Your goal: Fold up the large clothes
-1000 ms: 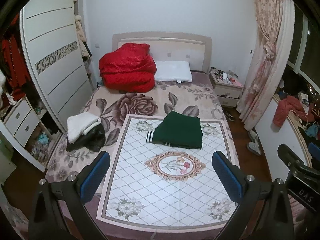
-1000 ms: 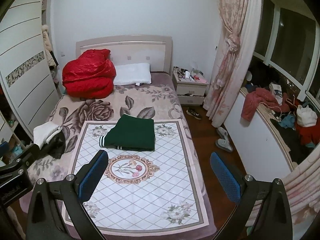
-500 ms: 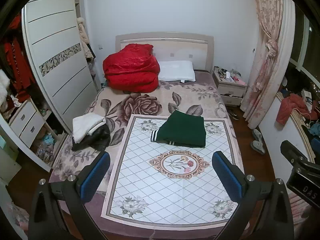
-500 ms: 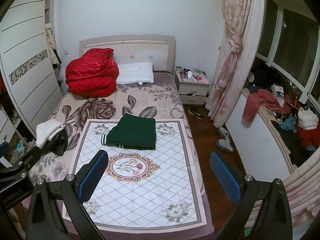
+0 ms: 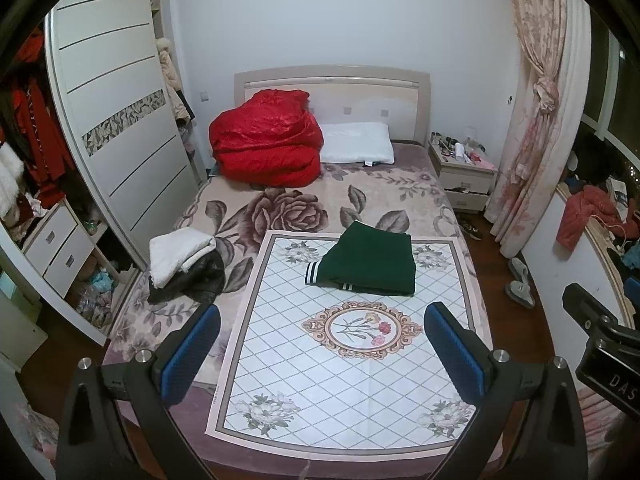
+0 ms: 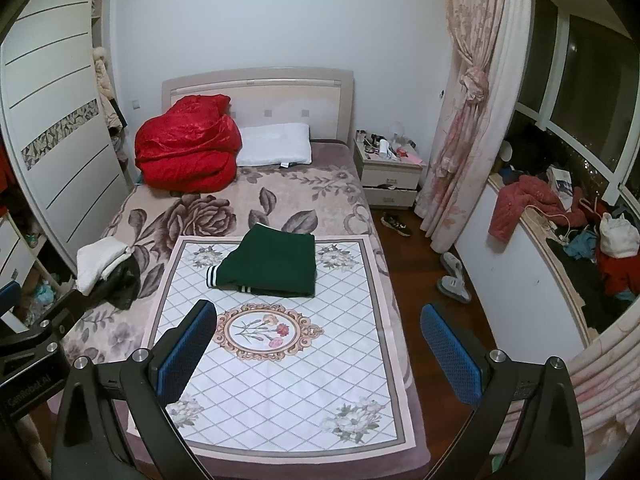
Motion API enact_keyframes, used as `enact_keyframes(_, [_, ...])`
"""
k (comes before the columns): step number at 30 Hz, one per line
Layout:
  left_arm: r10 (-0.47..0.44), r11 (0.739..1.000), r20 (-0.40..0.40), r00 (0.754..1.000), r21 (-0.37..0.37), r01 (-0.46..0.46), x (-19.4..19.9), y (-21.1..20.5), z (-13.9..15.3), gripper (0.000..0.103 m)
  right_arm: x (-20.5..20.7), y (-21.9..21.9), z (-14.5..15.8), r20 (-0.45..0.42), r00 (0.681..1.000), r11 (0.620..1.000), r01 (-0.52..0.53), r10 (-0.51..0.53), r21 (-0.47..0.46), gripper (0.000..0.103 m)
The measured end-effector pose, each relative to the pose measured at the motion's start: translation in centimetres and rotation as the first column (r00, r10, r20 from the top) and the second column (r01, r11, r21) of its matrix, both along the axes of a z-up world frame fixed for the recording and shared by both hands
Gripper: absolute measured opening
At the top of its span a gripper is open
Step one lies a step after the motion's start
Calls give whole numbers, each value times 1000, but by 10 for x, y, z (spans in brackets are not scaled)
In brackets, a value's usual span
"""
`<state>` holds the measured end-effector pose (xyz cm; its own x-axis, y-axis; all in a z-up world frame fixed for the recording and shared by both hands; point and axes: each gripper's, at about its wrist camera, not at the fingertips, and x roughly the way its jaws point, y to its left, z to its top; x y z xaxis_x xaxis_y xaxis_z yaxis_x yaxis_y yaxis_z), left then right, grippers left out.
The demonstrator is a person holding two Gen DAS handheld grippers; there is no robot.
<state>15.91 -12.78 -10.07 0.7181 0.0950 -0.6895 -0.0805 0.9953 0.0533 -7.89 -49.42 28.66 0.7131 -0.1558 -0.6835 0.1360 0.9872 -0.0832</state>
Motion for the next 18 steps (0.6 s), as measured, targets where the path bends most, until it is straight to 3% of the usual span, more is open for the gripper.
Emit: enact_keyframes(18, [-8, 1000, -3, 1000, -2, 8, 2, -4, 1, 103, 3, 1, -5, 0, 1000, 1000, 4, -4, 5, 103])
